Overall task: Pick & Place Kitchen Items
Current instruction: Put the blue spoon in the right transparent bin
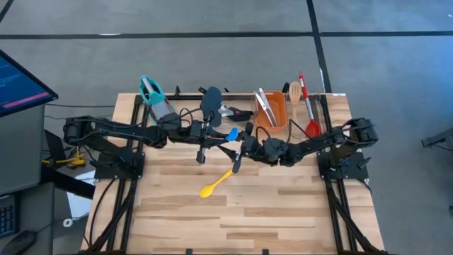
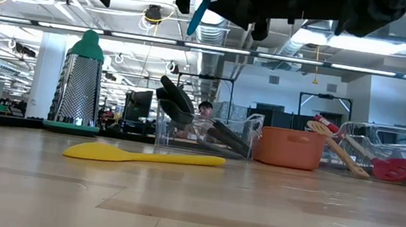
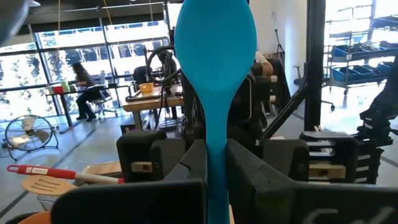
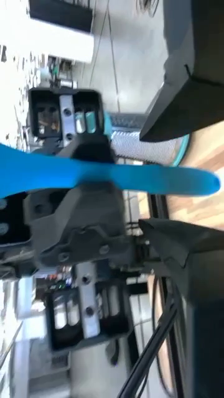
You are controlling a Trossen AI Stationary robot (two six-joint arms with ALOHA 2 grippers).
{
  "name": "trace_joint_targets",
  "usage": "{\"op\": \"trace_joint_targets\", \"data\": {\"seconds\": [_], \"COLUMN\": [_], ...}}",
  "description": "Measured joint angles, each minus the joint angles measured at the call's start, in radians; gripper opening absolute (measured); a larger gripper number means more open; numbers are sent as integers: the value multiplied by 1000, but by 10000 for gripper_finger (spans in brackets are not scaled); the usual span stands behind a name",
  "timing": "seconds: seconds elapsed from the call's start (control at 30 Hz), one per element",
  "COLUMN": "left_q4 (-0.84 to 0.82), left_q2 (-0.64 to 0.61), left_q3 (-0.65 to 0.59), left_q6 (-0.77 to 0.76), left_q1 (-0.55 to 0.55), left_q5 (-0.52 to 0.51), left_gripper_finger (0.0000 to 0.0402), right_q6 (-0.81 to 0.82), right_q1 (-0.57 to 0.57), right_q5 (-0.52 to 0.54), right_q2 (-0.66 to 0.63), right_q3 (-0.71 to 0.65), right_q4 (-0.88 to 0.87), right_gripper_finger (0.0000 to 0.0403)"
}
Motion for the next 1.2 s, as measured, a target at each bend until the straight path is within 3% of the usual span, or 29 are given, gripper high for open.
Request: {"op": "trace_joint_targets", "data": {"seconds": [0.1,0.33,0.77,1.2], "left_q4": [0,-2,1,2], "left_q2": [0,0,0,-71], "left_q3": [0,0,0,2], "left_q6": [0,-3,0,2], "left_q1": [0,0,1,3], "left_q5": [0,2,-13,-59], "left_gripper_finger": [6,6,10,81], "right_q6": [6,1,5,5], "right_q1": [0,0,0,1], "right_q5": [-26,-44,-44,-41], "right_q2": [-3,-3,-3,-17], "right_q3": [0,0,0,-1], "right_q4": [7,4,-1,-18], "right_gripper_finger": [172,36,36,36]}}
